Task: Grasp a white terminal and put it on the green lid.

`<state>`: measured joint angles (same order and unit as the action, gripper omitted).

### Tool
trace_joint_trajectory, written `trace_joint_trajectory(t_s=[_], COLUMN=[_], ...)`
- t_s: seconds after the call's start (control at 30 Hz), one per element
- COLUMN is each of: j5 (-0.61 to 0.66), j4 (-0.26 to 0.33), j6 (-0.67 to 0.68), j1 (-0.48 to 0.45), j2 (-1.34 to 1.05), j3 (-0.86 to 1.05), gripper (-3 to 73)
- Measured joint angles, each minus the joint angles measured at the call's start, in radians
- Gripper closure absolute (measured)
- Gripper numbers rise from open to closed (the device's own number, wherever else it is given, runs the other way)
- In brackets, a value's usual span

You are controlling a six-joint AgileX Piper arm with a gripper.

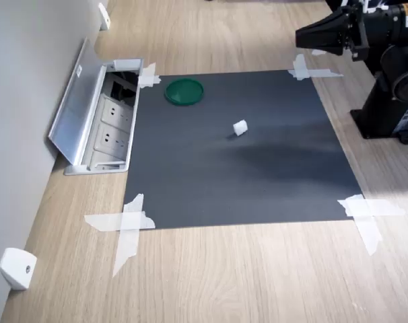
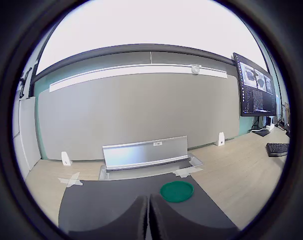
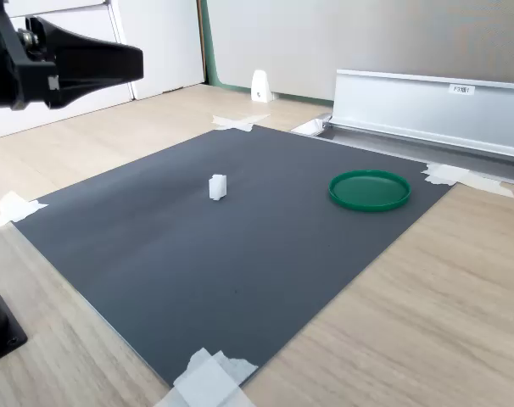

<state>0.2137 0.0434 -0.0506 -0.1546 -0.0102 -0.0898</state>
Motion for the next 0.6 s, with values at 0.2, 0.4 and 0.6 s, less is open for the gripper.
trace_joint_trajectory(t_s=[0.2, 0.4, 0.6], j5=[0.000, -0.002, -0.015], j4=[0.000, 0.003, 0.004], j6=[0.000, -0.001, -0.003], j1=[0.000, 0.000, 0.000], j2=[0.000, 0.000, 0.000], j3=[0.000, 0.000, 0.000], gripper=[70.4, 70.4, 70.4])
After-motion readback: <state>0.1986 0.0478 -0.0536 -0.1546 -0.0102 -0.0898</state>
